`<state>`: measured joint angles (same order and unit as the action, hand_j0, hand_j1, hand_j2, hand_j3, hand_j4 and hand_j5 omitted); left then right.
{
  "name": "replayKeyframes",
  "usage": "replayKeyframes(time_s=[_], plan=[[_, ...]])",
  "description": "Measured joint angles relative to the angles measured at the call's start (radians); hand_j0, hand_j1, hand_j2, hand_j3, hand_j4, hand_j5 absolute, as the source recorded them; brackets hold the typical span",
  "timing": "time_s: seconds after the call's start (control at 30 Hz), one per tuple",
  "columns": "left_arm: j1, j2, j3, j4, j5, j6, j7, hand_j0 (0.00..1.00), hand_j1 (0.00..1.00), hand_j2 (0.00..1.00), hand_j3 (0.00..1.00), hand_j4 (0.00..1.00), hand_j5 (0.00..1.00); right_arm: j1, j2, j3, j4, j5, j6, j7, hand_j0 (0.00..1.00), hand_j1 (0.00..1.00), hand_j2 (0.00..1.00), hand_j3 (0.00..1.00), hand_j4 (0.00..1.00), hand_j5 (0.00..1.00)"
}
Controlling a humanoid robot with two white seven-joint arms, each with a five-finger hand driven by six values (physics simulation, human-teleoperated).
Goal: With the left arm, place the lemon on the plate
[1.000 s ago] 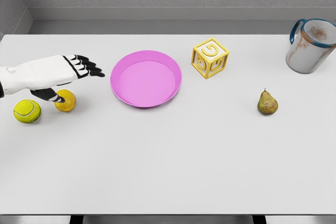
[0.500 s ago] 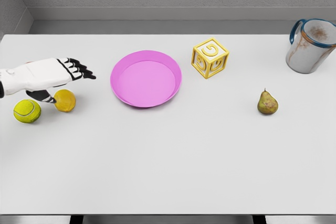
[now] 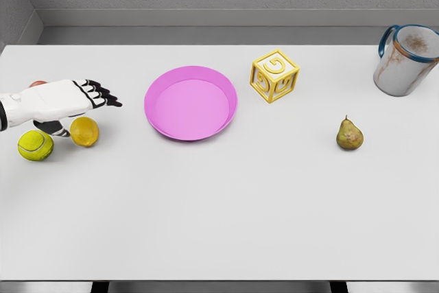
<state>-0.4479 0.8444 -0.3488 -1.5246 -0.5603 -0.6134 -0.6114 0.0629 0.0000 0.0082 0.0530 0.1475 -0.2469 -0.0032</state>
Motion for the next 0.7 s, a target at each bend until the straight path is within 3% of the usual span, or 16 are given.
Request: replayKeyframes(time_s=[0.7], plan=[[-0.002, -0.017, 0.001, 0.017, -0.059, 0.0, 0.0, 0.97, 0.97, 0.97, 0.97, 0.97, 0.97, 0.0, 0.0, 0.0, 0.0, 0.0, 0.0, 0.0, 1.0, 1.0, 1.0, 1.0, 1.0, 1.0]])
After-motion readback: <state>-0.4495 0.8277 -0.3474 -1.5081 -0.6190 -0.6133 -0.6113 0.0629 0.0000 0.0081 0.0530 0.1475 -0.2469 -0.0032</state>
